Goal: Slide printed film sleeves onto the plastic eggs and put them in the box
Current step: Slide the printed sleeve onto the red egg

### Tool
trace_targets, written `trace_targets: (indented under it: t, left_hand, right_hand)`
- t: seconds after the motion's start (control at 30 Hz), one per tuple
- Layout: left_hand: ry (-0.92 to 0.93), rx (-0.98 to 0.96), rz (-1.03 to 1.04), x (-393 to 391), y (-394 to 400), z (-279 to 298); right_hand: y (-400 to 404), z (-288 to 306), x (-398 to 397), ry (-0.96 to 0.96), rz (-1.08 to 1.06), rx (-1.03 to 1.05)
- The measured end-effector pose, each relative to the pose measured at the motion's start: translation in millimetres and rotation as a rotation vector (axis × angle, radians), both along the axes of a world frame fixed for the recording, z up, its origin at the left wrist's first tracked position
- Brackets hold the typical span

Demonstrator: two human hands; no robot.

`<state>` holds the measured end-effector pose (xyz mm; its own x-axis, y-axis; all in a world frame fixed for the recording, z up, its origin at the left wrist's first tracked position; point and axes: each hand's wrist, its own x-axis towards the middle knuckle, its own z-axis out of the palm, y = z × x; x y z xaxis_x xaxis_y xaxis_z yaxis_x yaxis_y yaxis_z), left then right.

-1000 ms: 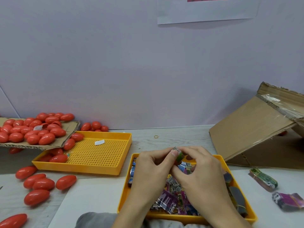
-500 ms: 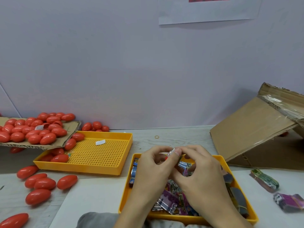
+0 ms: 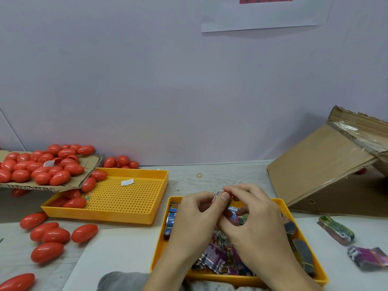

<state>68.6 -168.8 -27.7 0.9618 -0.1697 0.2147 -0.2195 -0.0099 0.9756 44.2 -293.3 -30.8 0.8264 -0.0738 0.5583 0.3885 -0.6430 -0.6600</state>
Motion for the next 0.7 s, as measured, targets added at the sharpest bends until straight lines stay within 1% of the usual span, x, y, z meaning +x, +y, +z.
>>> trace_targets:
  t: [0.13, 0.33, 0.57, 0.63, 0.7]
  left_hand:
    - [0.026, -0.060, 0.009, 2.3, 0.2, -1.7]
    - [0.007, -0.049, -0.011, 1.9, 2.1, -1.4]
    - [0.001, -0.057, -0.018, 1.2, 2.2, -1.6]
    - [0.040, -0.105, -0.033, 0.9, 1.4, 0.9]
    - [0.141, -0.218, -0.054, 0.0, 0.4, 5.0]
  right_hand:
    - [1.0, 2.7, -1.1, -0.012, 0.047, -0.042]
    - [-0.4, 0.9, -0.6, -0.029, 0.047, -0.039]
    - [0.4, -0.2, 0.6, -0.003, 0.063, -0.024]
    - [0.1, 0.5, 0.7, 0.000, 0.062, 0.020]
    - [0.1, 2.0, 0.2, 0.000, 0.067, 0.064]
